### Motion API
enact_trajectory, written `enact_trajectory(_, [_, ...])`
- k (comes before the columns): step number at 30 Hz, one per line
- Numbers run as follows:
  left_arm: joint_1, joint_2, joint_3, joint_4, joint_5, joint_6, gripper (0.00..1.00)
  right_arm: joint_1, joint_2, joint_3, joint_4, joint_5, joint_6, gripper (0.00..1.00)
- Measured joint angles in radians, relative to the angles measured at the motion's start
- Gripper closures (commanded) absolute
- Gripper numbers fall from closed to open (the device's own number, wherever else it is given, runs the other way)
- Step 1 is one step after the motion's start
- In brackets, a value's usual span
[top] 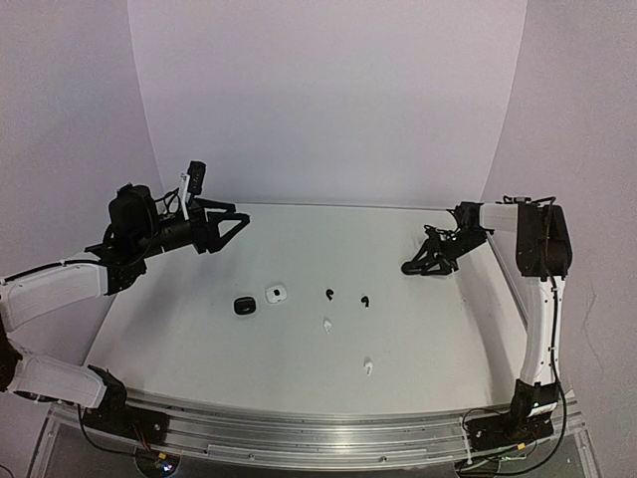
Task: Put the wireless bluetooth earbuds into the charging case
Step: Place the charging case with the earbuds at the center of the board, then pick up the charging case from the center of the board.
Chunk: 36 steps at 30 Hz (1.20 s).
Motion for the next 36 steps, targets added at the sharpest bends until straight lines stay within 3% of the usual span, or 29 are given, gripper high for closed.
enact_trajectory(6, [0.0, 0.0, 0.0, 0.0, 0.001, 0.0, 0.28, 0.0, -0.001, 0.008, -0.002, 0.022, 0.008, 0.38])
enact_trajectory(14, [0.0, 0.0, 0.0, 0.0, 0.014, 0.0, 0.28, 0.001, -0.028, 0.004, -0.002, 0.107, 0.015, 0.36])
enact_trajectory(20, [0.0, 0.007, 0.0, 0.0, 0.016, 0.0, 0.22, 0.008, -0.057, -0.001, -0.006, 0.201, 0.024, 0.26])
enact_trajectory(21, [0.0, 0.008, 0.0, 0.0, 0.016, 0.004, 0.2, 0.01, -0.063, -0.001, -0.007, 0.221, 0.025, 0.22])
enact_trajectory(23, [0.0, 0.012, 0.0, -0.003, 0.016, 0.014, 0.1, 0.013, -0.076, -0.001, -0.009, 0.258, 0.03, 0.04])
enact_trajectory(24, [0.0, 0.016, 0.0, -0.008, 0.015, 0.022, 0.05, 0.016, -0.087, -0.001, -0.01, 0.282, 0.03, 0.02])
enact_trajectory(30, [0.001, 0.079, 0.03, -0.156, 0.006, 0.148, 0.0, 0.056, -0.198, 0.009, -0.023, 0.398, 0.037, 0.02])
enact_trajectory(36, [0.064, 0.175, 0.075, -0.37, 0.071, 0.409, 0.03, 0.183, -0.332, 0.039, -0.016, 0.496, 0.001, 0.02])
